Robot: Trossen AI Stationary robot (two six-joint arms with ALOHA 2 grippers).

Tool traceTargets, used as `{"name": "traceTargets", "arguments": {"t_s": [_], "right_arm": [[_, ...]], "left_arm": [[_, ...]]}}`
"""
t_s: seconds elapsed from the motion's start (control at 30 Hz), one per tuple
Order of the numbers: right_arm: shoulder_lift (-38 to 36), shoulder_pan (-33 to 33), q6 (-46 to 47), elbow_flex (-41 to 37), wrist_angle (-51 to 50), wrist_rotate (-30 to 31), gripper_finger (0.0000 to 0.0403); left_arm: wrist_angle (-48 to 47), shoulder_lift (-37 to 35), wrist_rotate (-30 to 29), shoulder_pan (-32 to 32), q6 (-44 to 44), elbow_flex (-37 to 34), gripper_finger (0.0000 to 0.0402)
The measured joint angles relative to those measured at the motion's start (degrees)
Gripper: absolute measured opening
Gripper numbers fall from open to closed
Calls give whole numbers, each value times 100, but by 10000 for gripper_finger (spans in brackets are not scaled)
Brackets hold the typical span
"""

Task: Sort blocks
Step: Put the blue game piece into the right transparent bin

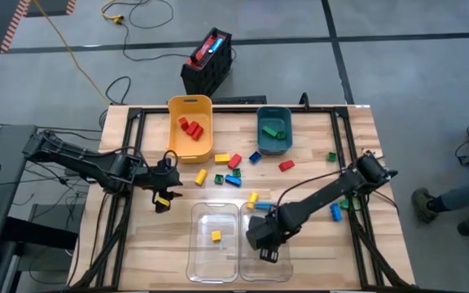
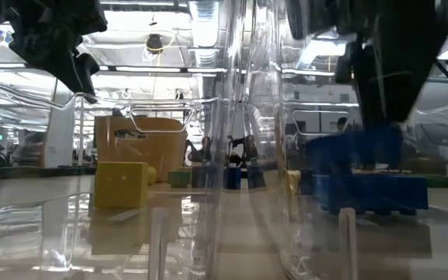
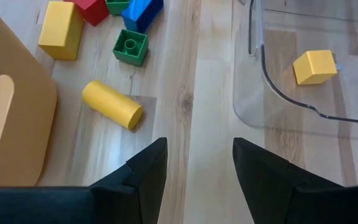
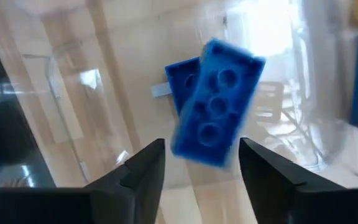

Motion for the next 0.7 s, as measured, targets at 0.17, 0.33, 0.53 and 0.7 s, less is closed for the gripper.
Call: {"name": "traceTargets", "arguments": {"t_s": [0.17,0.33,0.53,0.7], "right_arm": [[-267,27,38,227,-511,128,249],[-931,407,1076,366,-2199,775,250],[-1508,1062,3160,326,-3830,1065,250],[-2036,1404,4384,-680,-3704,980,249]], "left_arm": [[-5,0,1,0,7,0,177],[-33,0,2,0,4,0,177],[-73,0,2,0,39,0,177],[-73,0,0,0,42,0,177]]}}
